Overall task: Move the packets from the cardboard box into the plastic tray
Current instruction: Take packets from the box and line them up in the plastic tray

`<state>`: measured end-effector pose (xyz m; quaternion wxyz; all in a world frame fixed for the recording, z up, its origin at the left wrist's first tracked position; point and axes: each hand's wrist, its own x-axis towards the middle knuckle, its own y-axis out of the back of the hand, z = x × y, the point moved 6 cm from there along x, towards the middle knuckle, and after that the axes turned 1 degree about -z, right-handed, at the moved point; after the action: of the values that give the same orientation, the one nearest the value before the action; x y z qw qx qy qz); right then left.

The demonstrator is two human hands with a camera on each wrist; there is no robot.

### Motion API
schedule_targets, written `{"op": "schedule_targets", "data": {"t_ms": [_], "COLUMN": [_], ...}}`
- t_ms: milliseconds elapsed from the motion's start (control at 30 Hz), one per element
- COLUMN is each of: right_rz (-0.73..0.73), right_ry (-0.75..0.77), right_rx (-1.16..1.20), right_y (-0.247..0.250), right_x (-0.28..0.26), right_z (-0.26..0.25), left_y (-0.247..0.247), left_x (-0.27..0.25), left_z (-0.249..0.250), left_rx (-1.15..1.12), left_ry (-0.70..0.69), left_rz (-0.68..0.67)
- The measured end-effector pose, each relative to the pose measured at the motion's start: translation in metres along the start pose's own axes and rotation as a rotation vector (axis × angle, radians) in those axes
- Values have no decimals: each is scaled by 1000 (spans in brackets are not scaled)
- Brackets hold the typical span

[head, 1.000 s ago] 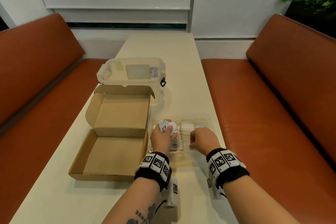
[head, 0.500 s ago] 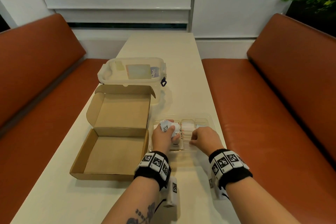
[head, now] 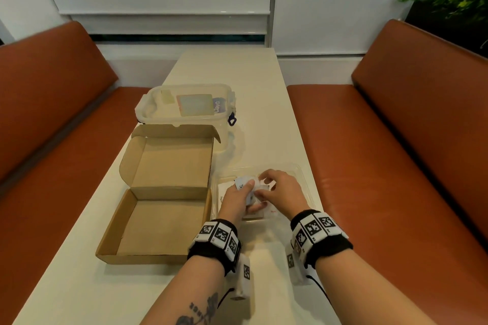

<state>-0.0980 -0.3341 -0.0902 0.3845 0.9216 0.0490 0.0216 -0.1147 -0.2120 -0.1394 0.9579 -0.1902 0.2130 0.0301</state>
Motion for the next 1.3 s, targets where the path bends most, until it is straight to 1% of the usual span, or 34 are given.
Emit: {"op": "schedule_targets", "data": {"t_ms": [67, 133, 233, 300, 333, 400, 433, 500, 600, 733, 867, 933, 967, 1033, 1100, 1133, 1200, 1300], "right_rz": [-6, -11, 20, 58, 86, 129, 134, 143, 164, 112, 13, 35, 73, 141, 144, 128, 93, 60], "right_ry": [-16, 10, -5, -32, -52, -102, -119, -144, -184, -136, -52, -75, -104, -180, -247, -264, -266, -201], "right_rx": [52, 64, 139, 234, 275, 342, 370, 427, 527, 499, 339, 343, 402, 605, 765, 786, 756, 530], "right_y": [-1, 0, 6, 12, 16, 23, 24, 25, 24, 25, 33, 36, 38, 38, 32, 28, 22, 24], "right_x": [1, 0, 1, 3, 4, 3, 2, 0, -3, -3, 5, 6, 5, 2, -2, -4, -7, -6], "right_z": [0, -3, -4, 1, 6, 14, 17, 21, 25, 17, 3, 4, 7, 16, 21, 23, 24, 20], "left_y": [-1, -3, -6, -6, -5, -2, -2, -4, -10, -16, -18, -16, -15, -14, -15, -14, -13, -10], "left_x": [-2, -3, -4, -5, -5, -3, -3, -4, -7, -7, -7, -7, -7, -7, -8, -8, -7, -5], "left_z": [1, 3, 4, 5, 5, 8, 10, 13, 13, 12, 13, 14, 15, 16, 17, 18, 20, 20], "left_rx": [-23, -16, 4, -8, -18, -31, -27, -4, 43, 168, 254, 241, 224, 173, 130, 115, 104, 143], "left_ry": [4, -13, -9, -6, -9, -45, -72, -109, -118, -109, -102, -120, -127, -136, -149, -154, -159, -165], "left_rz": [-33, -74, -101, -89, -61, 3, 15, 6, -28, -75, -87, -68, -56, -52, -54, -46, -23, -2]}}
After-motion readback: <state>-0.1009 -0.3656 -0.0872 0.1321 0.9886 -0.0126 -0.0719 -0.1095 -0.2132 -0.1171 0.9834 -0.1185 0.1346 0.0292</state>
